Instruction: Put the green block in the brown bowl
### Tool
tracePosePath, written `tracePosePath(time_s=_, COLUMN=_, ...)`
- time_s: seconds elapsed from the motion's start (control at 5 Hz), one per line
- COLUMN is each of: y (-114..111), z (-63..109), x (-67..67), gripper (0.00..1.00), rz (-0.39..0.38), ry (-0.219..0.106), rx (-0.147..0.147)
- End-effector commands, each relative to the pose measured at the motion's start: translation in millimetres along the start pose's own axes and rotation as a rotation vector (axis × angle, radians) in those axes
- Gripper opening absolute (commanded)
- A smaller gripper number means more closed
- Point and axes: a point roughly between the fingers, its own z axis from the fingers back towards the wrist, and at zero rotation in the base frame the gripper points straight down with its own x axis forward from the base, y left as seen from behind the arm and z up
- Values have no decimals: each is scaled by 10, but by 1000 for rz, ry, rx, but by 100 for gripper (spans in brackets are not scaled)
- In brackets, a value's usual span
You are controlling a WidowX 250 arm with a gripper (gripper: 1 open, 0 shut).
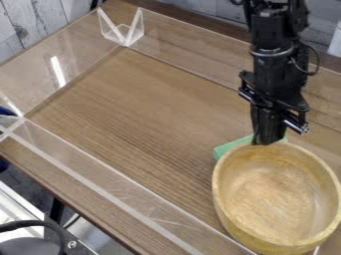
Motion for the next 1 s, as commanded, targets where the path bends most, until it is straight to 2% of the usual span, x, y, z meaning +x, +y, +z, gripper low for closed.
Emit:
tracePosePath(time_s=0.0, y=97, z=6, x=64, gripper=0, rz=-23, ry=-42, rx=9)
tracePosePath(time_s=0.2, y=119, z=-13, x=90, gripper=0, rz=-27, ry=-17, rx=11)
tracePosePath(time_s=0.8, y=19, z=-90, x=174, gripper=0, rz=-161, ry=-24, rx=-89)
